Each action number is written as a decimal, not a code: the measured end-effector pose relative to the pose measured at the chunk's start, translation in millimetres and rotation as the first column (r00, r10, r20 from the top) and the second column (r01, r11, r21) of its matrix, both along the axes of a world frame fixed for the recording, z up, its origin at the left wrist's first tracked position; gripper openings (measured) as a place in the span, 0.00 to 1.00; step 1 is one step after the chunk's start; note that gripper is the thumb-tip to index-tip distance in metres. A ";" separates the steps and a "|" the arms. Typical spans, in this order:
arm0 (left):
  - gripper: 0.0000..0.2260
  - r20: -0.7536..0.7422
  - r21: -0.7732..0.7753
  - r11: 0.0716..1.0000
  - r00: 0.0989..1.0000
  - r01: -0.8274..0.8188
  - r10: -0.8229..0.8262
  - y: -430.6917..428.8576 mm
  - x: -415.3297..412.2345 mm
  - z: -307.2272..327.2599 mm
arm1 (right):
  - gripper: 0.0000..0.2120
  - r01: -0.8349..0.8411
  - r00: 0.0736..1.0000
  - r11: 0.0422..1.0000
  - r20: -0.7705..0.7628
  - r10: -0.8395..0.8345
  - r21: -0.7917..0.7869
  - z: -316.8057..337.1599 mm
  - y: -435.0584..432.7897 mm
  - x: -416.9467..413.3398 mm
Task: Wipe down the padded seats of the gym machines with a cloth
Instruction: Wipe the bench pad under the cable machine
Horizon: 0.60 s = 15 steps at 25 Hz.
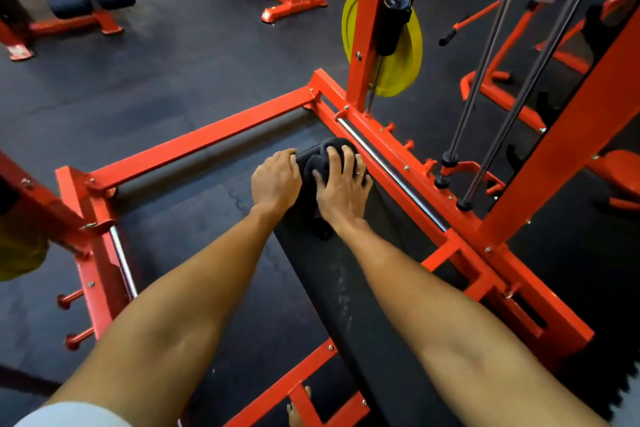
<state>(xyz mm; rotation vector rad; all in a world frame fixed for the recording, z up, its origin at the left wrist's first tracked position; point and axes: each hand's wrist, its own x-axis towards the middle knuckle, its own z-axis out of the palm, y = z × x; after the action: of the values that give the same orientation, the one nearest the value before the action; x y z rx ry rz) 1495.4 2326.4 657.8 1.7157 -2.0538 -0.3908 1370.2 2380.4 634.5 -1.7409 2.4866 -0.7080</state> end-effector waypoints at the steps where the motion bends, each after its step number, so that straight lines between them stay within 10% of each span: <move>1: 0.17 0.023 -0.051 0.998 0.999 -0.023 0.024 -0.1 -2.3 -2.9 | 0.28 0.049 0.998 0.999 0.027 -0.049 0.008 2.9 -12.9 -9.8; 5: 0.17 0.073 -0.125 0.992 0.996 -0.034 0.043 -1.6 -6.8 -11.3 | 0.28 0.243 0.943 0.968 0.218 -0.252 0.067 18.5 -40.5 -7.1; 11: 0.16 0.097 -0.155 0.986 0.992 -0.063 0.079 -8.6 -7.7 -15.6 | 0.27 -0.175 0.982 0.981 -0.082 0.168 -0.089 -2.2 -2.0 -7.2; 15: 0.17 0.094 -0.203 0.976 0.991 -0.074 0.095 -2.0 -9.5 -20.7 | 0.24 -0.018 1.000 0.997 0.013 0.019 -0.069 -4.2 -12.7 -42.2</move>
<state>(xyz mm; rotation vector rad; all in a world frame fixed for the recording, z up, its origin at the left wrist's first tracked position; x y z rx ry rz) 1485.9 2324.4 637.0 1.7256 -2.0060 -0.0676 1328.0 2367.7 630.3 -1.7722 2.4628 -0.8105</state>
